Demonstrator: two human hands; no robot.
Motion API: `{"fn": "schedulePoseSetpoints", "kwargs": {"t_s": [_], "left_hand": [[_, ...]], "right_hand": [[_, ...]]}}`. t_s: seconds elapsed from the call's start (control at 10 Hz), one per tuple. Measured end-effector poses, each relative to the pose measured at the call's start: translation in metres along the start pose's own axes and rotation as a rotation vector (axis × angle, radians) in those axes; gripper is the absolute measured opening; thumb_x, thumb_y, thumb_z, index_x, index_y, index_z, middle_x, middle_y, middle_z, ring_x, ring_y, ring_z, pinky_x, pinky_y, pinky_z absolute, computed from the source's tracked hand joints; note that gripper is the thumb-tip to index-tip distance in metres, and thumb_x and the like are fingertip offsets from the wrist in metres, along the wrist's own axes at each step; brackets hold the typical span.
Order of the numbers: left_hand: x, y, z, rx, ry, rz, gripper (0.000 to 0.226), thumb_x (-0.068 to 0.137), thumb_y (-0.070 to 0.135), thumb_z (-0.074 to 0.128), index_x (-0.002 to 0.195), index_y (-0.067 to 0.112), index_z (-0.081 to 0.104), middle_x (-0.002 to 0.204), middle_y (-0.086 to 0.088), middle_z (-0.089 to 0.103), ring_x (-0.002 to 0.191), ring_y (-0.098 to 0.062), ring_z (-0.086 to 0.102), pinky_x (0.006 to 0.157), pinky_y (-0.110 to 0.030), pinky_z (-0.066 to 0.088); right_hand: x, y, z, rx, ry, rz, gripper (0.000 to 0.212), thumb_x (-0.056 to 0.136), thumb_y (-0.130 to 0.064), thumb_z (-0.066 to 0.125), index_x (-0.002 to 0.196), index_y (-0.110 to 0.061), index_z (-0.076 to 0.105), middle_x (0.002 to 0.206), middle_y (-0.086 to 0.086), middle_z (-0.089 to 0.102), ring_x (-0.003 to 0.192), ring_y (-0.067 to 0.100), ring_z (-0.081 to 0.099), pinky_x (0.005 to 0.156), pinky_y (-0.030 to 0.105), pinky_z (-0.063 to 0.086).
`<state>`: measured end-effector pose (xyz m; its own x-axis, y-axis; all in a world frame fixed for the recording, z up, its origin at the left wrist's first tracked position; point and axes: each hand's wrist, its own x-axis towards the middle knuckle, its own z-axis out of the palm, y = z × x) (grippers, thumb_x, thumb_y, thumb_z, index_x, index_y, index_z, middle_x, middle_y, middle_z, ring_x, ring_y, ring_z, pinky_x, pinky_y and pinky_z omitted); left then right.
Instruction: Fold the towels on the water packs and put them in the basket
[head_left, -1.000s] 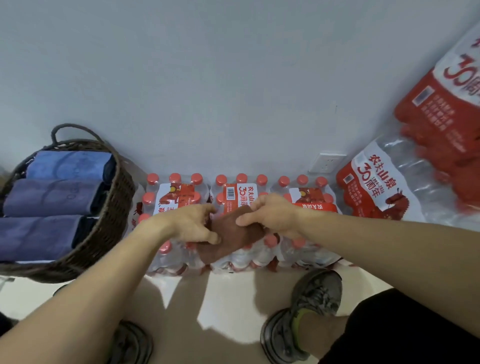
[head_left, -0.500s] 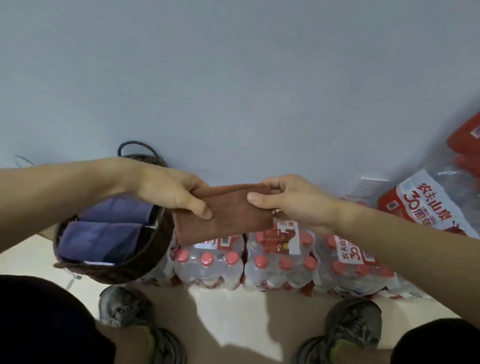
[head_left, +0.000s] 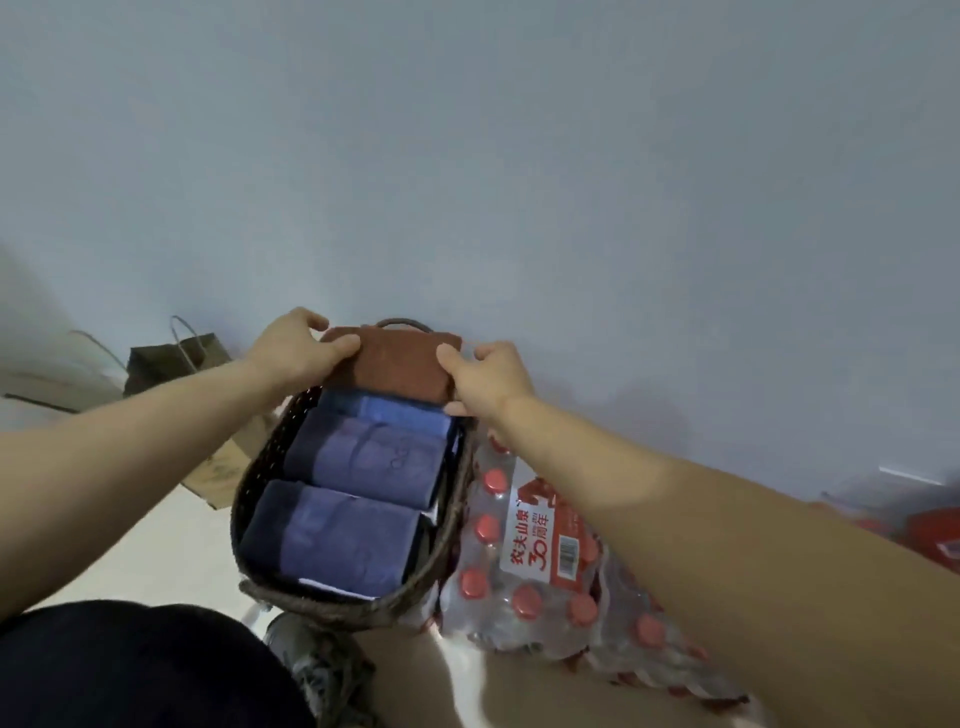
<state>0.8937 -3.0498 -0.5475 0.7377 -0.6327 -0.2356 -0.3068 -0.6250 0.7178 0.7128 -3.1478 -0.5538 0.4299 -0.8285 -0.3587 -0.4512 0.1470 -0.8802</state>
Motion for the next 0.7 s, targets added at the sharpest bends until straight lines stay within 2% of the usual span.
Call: {"fn": "schedulePoseSetpoints", "kwargs": {"t_s": [0.1,0.2,0.3,0.4,0.5,0.6,0.7], "left_hand": [[-0.003,-0.012,0.001,0.312,0.12,0.323,0.058,0.086,0.037,0.068,0.137,0.018,0.049,0.132,-0.022,0.047,0.119,-0.039,0.049,0.106,-0.044,0.04],[-0.009,-0.014,0.009,0.39,0.032,0.709,0.051,0.087,0.033,0.063,0.136,0.022,0.054,0.134,-0.013,0.05,0.124,-0.034,0.046,0.108,-0.044,0.036],[-0.013,-0.022,0.023,0.473,-0.163,0.795,0.054,0.092,0.026,0.061,0.144,0.02,0.047,0.147,-0.007,0.044,0.136,-0.026,0.038,0.116,-0.038,0.027],[-0.01,-0.033,0.024,0.573,-0.194,0.763,0.062,0.096,0.027,0.054,0.152,0.018,0.03,0.158,-0.007,0.028,0.147,-0.024,0.023,0.121,-0.032,0.016],[-0.006,-0.034,0.023,0.716,-0.253,0.736,0.069,0.098,0.031,0.05,0.156,0.02,0.015,0.163,-0.005,0.013,0.151,-0.025,0.009,0.122,-0.035,0.009],[-0.014,-0.022,0.02,0.677,-0.289,0.684,0.07,0.098,0.037,0.05,0.156,0.022,0.015,0.163,-0.004,0.014,0.151,-0.023,0.007,0.122,-0.034,0.008],[-0.027,0.003,0.002,0.468,-0.298,0.671,0.066,0.097,0.038,0.053,0.155,0.023,0.023,0.157,-0.004,0.031,0.144,-0.018,0.025,0.113,-0.02,0.014]], "right_hand": [[0.0,0.009,0.012,-0.325,0.146,-0.2,0.052,0.086,-0.042,0.067,0.127,-0.019,0.045,0.123,0.006,0.048,0.102,0.022,0.056,0.096,0.03,0.044],[-0.011,0.014,0.016,-0.506,0.175,-0.679,0.035,0.088,-0.029,0.065,0.122,-0.024,0.056,0.118,0.002,0.044,0.112,0.023,0.045,0.097,0.036,0.044],[-0.005,0.022,0.018,-0.705,0.026,-0.728,0.033,0.094,-0.029,0.058,0.125,-0.02,0.062,0.122,0.003,0.047,0.116,0.023,0.042,0.101,0.037,0.042],[-0.001,0.029,0.018,-0.789,-0.01,-0.554,0.042,0.099,-0.037,0.047,0.135,-0.016,0.055,0.133,0.005,0.045,0.121,0.027,0.042,0.106,0.037,0.038],[0.001,0.028,0.012,-0.811,-0.083,-0.519,0.049,0.1,-0.036,0.047,0.143,-0.014,0.047,0.142,0.008,0.043,0.128,0.028,0.04,0.111,0.035,0.033],[-0.012,0.018,0.0,-0.709,-0.113,-0.478,0.051,0.098,-0.032,0.052,0.145,-0.013,0.046,0.144,0.007,0.044,0.129,0.025,0.046,0.112,0.032,0.033],[-0.029,0.008,-0.029,-0.575,-0.064,-0.465,0.041,0.096,-0.027,0.056,0.135,-0.014,0.056,0.134,0.006,0.053,0.114,0.021,0.057,0.104,0.03,0.042]]}}
